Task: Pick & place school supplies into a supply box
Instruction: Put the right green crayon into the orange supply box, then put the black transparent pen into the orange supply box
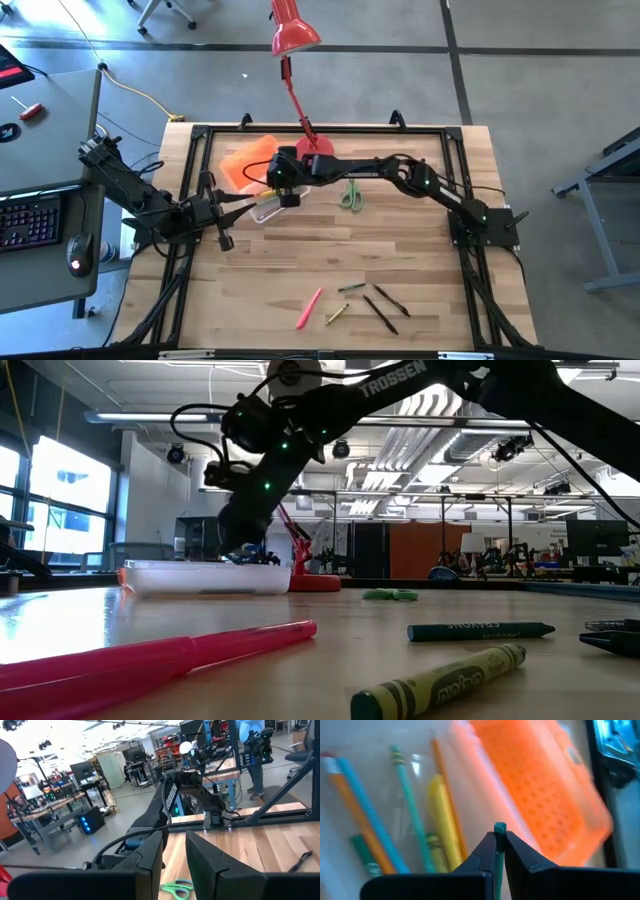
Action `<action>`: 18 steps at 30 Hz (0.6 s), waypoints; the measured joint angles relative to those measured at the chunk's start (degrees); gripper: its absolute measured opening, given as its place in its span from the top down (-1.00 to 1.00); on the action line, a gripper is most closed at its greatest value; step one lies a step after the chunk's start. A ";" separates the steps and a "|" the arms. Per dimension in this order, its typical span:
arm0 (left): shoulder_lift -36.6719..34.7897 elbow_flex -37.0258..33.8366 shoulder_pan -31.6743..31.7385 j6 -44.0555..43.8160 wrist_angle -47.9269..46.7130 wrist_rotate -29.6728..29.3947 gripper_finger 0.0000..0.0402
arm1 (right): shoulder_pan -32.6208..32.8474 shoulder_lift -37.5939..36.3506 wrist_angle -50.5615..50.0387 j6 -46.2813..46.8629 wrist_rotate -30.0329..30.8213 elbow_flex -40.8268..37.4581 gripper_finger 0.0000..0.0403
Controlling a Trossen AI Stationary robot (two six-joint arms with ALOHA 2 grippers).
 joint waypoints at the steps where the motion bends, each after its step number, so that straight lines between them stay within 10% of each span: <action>1: 0.01 0.00 0.00 -0.22 -0.05 0.01 0.42 | 0.00 0.09 0.54 0.00 -0.68 -0.41 0.96; 18: 0.01 0.00 0.00 -1.58 -0.17 0.01 0.42 | 2.78 -1.25 -0.06 -0.53 9.62 -2.21 0.54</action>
